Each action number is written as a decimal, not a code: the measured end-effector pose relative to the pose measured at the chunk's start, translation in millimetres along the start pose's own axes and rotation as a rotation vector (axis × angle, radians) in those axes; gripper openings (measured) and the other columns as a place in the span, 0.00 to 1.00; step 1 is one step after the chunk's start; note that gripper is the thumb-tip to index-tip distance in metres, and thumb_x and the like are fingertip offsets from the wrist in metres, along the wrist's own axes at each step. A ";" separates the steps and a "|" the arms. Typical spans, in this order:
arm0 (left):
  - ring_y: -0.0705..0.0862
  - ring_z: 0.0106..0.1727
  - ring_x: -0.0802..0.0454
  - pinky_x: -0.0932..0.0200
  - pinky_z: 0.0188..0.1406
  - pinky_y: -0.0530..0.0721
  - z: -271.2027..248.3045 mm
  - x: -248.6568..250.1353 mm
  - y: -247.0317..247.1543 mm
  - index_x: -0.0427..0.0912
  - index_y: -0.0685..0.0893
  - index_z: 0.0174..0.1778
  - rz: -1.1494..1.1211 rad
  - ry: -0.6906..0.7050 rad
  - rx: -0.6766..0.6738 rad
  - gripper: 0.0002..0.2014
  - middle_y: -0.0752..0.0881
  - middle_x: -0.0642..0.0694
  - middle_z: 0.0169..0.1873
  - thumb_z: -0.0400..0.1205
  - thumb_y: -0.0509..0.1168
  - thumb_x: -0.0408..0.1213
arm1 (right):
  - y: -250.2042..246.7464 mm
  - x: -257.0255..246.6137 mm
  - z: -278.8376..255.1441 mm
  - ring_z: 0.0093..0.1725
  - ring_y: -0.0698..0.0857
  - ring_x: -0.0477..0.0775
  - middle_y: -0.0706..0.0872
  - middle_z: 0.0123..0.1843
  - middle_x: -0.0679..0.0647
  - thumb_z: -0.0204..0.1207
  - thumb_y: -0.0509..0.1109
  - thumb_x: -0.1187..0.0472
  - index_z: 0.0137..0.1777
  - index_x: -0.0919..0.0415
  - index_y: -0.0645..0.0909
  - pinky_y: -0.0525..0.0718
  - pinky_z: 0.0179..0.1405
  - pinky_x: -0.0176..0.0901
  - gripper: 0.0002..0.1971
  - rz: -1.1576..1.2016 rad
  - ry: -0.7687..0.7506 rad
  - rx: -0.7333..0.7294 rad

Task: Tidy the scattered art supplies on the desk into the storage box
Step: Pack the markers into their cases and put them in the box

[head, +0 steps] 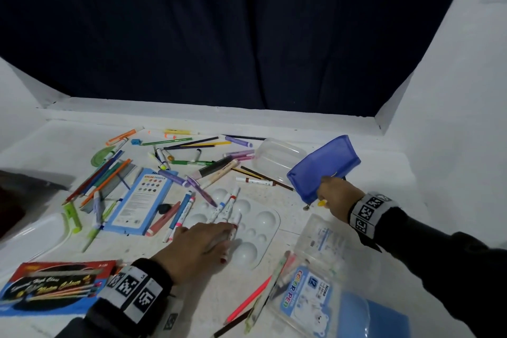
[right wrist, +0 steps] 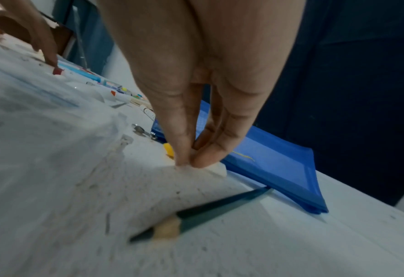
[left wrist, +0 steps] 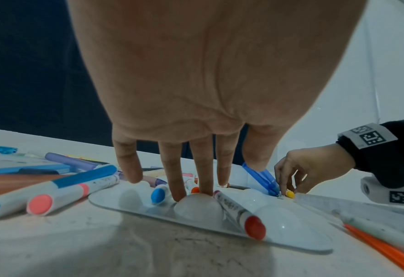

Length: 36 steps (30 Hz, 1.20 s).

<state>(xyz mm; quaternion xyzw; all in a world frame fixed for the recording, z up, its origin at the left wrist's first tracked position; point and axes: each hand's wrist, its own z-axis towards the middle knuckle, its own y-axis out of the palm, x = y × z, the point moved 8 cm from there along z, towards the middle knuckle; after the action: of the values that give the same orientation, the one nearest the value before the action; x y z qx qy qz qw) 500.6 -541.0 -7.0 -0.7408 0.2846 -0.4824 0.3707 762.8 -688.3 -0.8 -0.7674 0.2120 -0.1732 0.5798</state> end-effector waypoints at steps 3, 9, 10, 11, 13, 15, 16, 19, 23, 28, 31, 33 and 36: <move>0.80 0.63 0.62 0.46 0.68 0.76 0.4 0.1 -3.9 0.78 0.70 0.62 -0.058 0.020 0.003 0.15 0.84 0.60 0.63 0.79 0.60 0.62 | -1.4 -7.5 0.7 0.66 0.78 0.57 0.75 0.69 0.56 0.84 0.60 0.62 0.67 0.58 0.77 0.75 0.63 0.44 0.14 -0.068 -0.030 0.004; 0.81 0.62 0.67 0.50 0.66 0.80 -5.9 -3.8 -31.0 0.66 0.79 0.66 -0.130 0.081 0.139 0.23 0.85 0.62 0.62 0.79 0.54 0.68 | -22.0 -34.3 -7.3 0.54 0.80 0.46 0.81 0.57 0.51 0.86 0.58 0.60 0.62 0.58 0.77 0.71 0.47 0.31 0.10 0.155 -0.095 0.127; 0.81 0.60 0.68 0.52 0.64 0.81 -8.0 -5.4 -39.3 0.66 0.80 0.65 -0.137 0.086 0.172 0.23 0.85 0.62 0.61 0.80 0.53 0.69 | -27.7 -41.6 -9.4 0.48 0.80 0.44 0.81 0.53 0.50 0.85 0.60 0.60 0.59 0.57 0.77 0.71 0.44 0.30 0.08 0.238 -0.104 0.153; 0.82 0.59 0.68 0.53 0.62 0.82 -10.0 -6.1 -49.0 0.65 0.81 0.64 -0.137 0.092 0.210 0.21 0.85 0.63 0.60 0.81 0.54 0.67 | -35.0 -48.9 -13.2 0.45 0.79 0.46 0.83 0.50 0.50 0.84 0.61 0.59 0.56 0.55 0.77 0.75 0.45 0.35 0.05 0.311 -0.111 0.192; 0.83 0.56 0.67 0.53 0.58 0.83 -14.1 -12.9 -71.0 0.66 0.82 0.62 -0.140 0.088 0.301 0.12 0.86 0.64 0.56 0.86 0.58 0.57 | -50.2 -65.9 -20.2 0.40 0.80 0.52 0.83 0.40 0.50 0.83 0.62 0.56 0.51 0.52 0.75 0.82 0.45 0.50 0.02 0.409 -0.127 0.266; 0.85 0.52 0.64 0.56 0.53 0.84 -17.3 -26.0 -91.0 0.67 0.83 0.57 -0.180 0.074 0.373 0.08 0.87 0.63 0.52 0.87 0.61 0.49 | -60.6 -86.6 -26.2 0.33 0.78 0.51 0.80 0.32 0.49 0.83 0.62 0.56 0.49 0.51 0.73 0.83 0.39 0.55 0.02 0.497 -0.143 0.277; 0.86 0.51 0.63 0.58 0.52 0.85 -17.3 -33.7 -100.2 0.67 0.84 0.56 -0.181 0.055 0.399 0.08 0.88 0.62 0.51 0.87 0.62 0.47 | -64.6 -97.1 -28.7 0.32 0.78 0.50 0.81 0.31 0.49 0.84 0.62 0.56 0.49 0.51 0.73 0.82 0.38 0.56 0.02 0.546 -0.149 0.273; 0.86 0.49 0.62 0.60 0.51 0.84 -7.4 -63.3 -122.0 0.59 0.85 0.55 -0.186 0.032 0.429 0.07 0.87 0.60 0.50 0.87 0.62 0.45 | -74.2 -124.8 -33.0 0.37 0.86 0.51 0.88 0.36 0.50 0.85 0.61 0.55 0.52 0.48 0.73 0.86 0.42 0.55 0.01 0.646 -0.143 0.291; 0.86 0.49 0.55 0.55 0.49 0.83 25.4 -107.8 -148.1 0.56 0.83 0.55 -0.138 0.021 0.418 0.07 0.88 0.54 0.52 0.88 0.62 0.41 | -75.3 -158.8 -30.3 0.45 0.88 0.44 0.89 0.49 0.46 0.86 0.58 0.50 0.59 0.44 0.72 0.88 0.51 0.47 0.05 0.629 -0.066 0.248; 0.84 0.58 0.47 0.52 0.56 0.82 78.7 -171.7 -181.2 0.53 0.83 0.63 0.014 -0.068 0.326 0.11 0.85 0.48 0.63 0.88 0.60 0.39 | -79.4 -194.3 -23.9 0.40 0.87 0.40 0.88 0.45 0.45 0.86 0.59 0.51 0.58 0.45 0.74 0.85 0.40 0.33 0.06 0.678 0.024 0.310; 0.82 0.65 0.42 0.42 0.67 0.79 112.0 -206.9 -190.0 0.53 0.81 0.67 0.153 -0.117 0.226 0.15 0.82 0.47 0.69 0.86 0.60 0.38 | -75.7 -213.0 -18.8 0.36 0.87 0.43 0.89 0.44 0.46 0.85 0.61 0.51 0.56 0.45 0.75 0.82 0.33 0.32 0.04 0.742 0.077 0.322; 0.84 0.61 0.46 0.46 0.67 0.79 132.0 -218.0 -190.3 0.53 0.83 0.64 0.257 -0.092 0.150 0.14 0.84 0.46 0.64 0.85 0.62 0.35 | -70.8 -224.6 -17.0 0.34 0.88 0.43 0.89 0.42 0.46 0.85 0.61 0.51 0.55 0.46 0.75 0.83 0.34 0.33 0.04 0.789 0.109 0.315; 0.75 0.27 0.62 0.63 0.32 0.77 151.2 -219.9 -182.5 0.48 0.80 0.44 0.128 0.027 0.024 0.06 0.80 0.50 0.30 0.85 0.63 0.33 | -65.3 -237.8 -18.5 0.35 0.87 0.40 0.89 0.41 0.44 0.85 0.62 0.51 0.53 0.46 0.76 0.82 0.37 0.31 0.03 0.807 0.149 0.305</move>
<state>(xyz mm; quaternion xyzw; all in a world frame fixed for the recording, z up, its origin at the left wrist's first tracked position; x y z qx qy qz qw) 570.4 -225.4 -6.6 -0.7100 0.3306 -0.4710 0.4059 559.3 -562.8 62.3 -0.5140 0.5083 -0.0171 0.6907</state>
